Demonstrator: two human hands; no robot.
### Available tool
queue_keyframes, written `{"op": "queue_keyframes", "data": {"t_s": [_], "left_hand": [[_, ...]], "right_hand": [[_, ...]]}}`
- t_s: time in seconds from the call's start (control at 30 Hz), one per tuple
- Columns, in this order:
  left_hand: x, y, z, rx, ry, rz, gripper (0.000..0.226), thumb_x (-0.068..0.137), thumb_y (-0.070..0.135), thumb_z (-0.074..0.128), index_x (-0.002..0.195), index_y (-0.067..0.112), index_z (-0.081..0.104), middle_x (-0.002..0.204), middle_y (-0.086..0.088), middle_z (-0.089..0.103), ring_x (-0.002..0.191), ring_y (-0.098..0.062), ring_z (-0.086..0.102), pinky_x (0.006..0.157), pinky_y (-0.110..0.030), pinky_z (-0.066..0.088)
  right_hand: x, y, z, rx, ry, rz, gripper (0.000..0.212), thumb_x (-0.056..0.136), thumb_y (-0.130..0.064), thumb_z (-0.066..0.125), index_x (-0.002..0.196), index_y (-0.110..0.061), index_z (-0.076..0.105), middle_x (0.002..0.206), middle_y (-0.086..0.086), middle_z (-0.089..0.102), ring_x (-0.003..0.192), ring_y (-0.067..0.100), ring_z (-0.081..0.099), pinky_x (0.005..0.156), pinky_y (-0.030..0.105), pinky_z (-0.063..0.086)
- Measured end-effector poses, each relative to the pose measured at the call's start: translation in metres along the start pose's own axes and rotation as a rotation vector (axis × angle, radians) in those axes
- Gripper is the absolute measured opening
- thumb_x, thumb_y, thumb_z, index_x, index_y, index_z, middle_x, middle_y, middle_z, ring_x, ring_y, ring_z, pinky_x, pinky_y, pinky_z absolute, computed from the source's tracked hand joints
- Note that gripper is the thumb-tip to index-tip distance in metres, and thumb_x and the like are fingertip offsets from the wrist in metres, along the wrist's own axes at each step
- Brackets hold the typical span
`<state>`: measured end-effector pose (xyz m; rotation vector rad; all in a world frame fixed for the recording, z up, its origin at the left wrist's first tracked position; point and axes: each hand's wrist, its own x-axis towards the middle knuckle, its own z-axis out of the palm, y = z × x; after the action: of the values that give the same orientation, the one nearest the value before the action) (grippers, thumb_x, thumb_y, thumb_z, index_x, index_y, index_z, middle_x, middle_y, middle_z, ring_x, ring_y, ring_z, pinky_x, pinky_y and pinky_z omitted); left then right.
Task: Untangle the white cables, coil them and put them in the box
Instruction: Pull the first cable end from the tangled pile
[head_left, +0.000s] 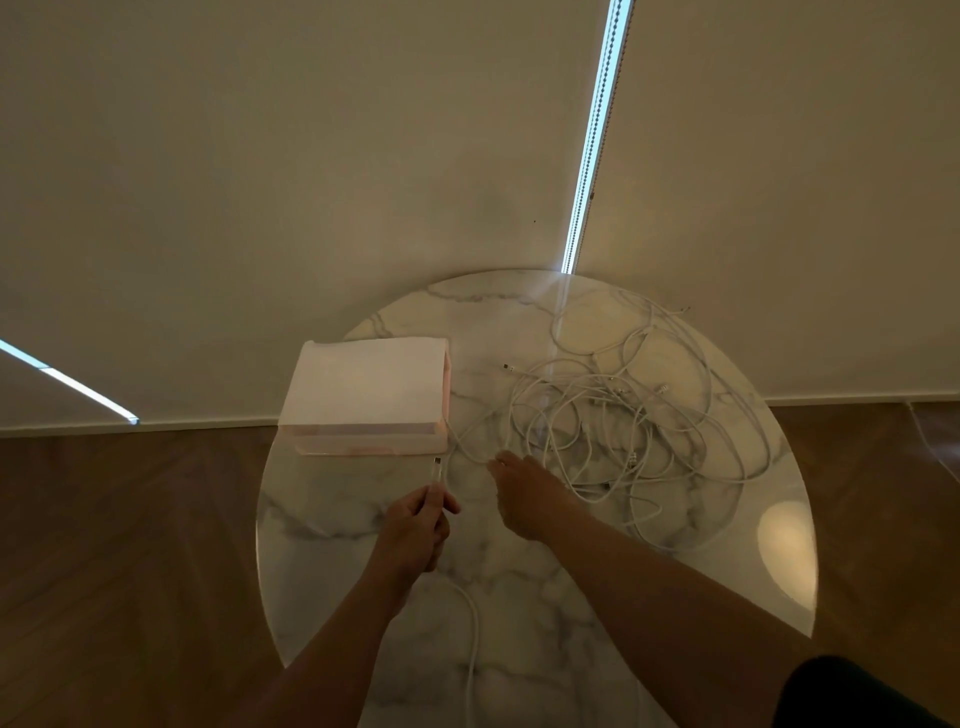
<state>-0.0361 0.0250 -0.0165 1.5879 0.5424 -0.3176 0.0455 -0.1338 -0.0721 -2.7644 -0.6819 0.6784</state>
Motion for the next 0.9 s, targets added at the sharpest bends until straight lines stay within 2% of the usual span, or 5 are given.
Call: {"op": "queue_keyframes", "data": {"t_s": [0.13, 0.2, 0.4, 0.57, 0.9], "left_hand": [[0.004, 0.000, 0.002, 0.007, 0.005, 0.005, 0.039, 0.105, 0.030, 0.039, 0.085, 0.003, 0.059, 0.049, 0.003, 0.033, 0.041, -0.009, 0.021, 0.040, -0.020, 0.020], [0.005, 0.000, 0.003, 0.000, 0.006, 0.007, 0.038, 0.105, 0.030, 0.039, 0.085, 0.003, 0.059, 0.050, 0.003, 0.033, 0.041, -0.009, 0.021, 0.040, -0.020, 0.020], [0.004, 0.001, 0.003, -0.130, -0.036, -0.028, 0.034, 0.106, 0.023, 0.037, 0.090, 0.001, 0.058, 0.054, -0.001, 0.034, 0.043, -0.011, 0.023, 0.044, -0.023, 0.018], [0.003, 0.007, 0.004, -0.229, -0.036, -0.059, 0.032, 0.105, 0.018, 0.037, 0.091, -0.001, 0.059, 0.059, -0.007, 0.048, 0.045, -0.016, 0.040, 0.045, -0.026, 0.035], [-0.004, 0.038, 0.006, -0.362, -0.024, -0.020, 0.034, 0.105, 0.019, 0.036, 0.096, 0.000, 0.063, 0.071, -0.010, 0.066, 0.063, -0.022, 0.061, 0.060, -0.033, 0.050]], "right_hand": [[0.020, -0.003, 0.000, -0.048, -0.177, 0.060, 0.079, 0.088, -0.001, 0.055, 0.154, -0.013, 0.012, 0.163, 0.002, 0.005, 0.130, 0.037, 0.044, 0.100, 0.048, 0.044], [0.023, -0.004, 0.002, -0.093, -0.158, 0.085, 0.073, 0.087, -0.001, 0.057, 0.150, -0.011, 0.020, 0.157, 0.007, 0.021, 0.123, 0.037, 0.050, 0.094, 0.046, 0.046], [0.024, 0.001, -0.002, -0.084, 0.124, 0.080, 0.022, 0.090, 0.002, 0.049, 0.105, -0.008, 0.062, 0.113, 0.012, 0.057, 0.107, 0.032, 0.061, 0.086, 0.042, 0.053], [0.012, 0.004, -0.035, 0.394, 0.486, 0.266, 0.014, 0.091, -0.015, 0.057, 0.085, -0.012, 0.069, 0.088, 0.004, 0.067, 0.081, 0.020, 0.062, 0.062, 0.026, 0.043], [-0.036, -0.016, -0.172, 0.794, 0.865, 0.141, 0.009, 0.093, -0.020, 0.063, 0.089, -0.017, 0.071, 0.074, -0.009, 0.071, 0.066, -0.003, 0.063, 0.059, 0.003, 0.040]]}}
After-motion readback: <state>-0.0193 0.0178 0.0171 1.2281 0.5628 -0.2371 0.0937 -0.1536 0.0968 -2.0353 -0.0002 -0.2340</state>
